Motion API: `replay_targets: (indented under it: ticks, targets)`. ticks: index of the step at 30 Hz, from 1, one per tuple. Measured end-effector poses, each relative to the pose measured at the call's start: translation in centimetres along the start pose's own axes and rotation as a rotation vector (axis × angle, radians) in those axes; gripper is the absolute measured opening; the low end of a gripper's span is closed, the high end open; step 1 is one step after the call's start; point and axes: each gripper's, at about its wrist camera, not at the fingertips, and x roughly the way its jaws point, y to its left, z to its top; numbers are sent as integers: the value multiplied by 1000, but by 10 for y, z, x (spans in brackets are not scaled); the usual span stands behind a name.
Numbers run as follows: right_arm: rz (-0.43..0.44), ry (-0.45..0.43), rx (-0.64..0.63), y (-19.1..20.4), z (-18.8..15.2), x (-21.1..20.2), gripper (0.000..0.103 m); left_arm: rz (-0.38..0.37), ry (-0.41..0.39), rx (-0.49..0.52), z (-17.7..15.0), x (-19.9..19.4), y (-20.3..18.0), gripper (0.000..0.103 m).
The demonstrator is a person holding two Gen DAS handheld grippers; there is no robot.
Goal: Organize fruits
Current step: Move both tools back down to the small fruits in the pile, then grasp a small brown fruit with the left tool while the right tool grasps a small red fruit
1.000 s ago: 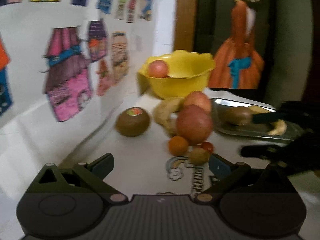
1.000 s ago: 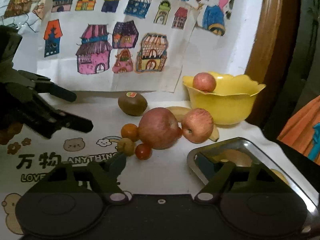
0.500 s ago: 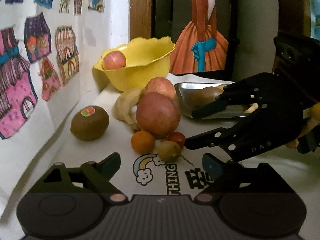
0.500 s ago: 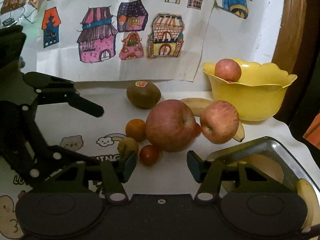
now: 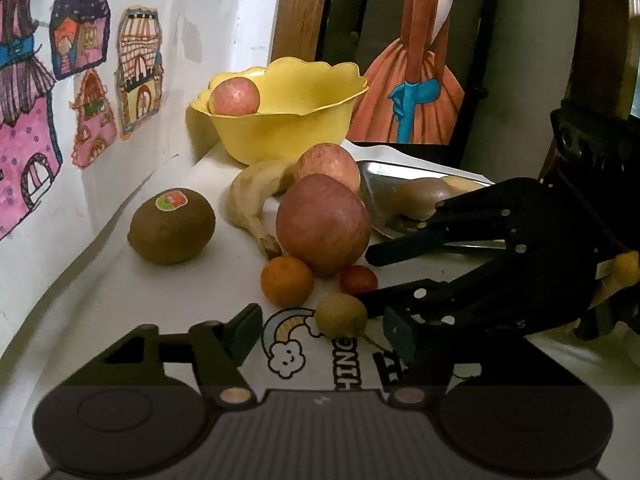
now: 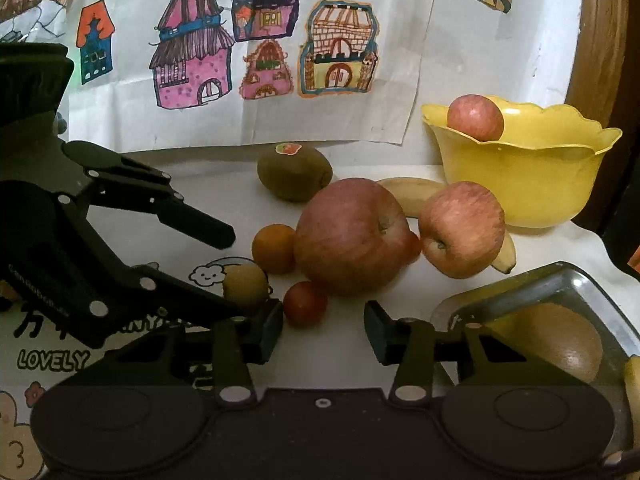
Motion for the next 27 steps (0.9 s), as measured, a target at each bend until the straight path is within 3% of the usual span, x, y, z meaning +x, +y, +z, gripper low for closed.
replay_targets:
  ticks: [4,13,21,27]
  targets:
    - [12,-1,0,1,0,0,39,-2,11,-1,0,2,-2,61]
    - [16,-9,-15,6,1,-1,27,15,24,2,3,6,-7,33]
    - [2,-37,15,3,-2,-15,26,31,8,-33,4,2,-12,32]
    - [-44,-108,75,-14,-15,-61,26,20,-43,-14,15,-11,-32,32]
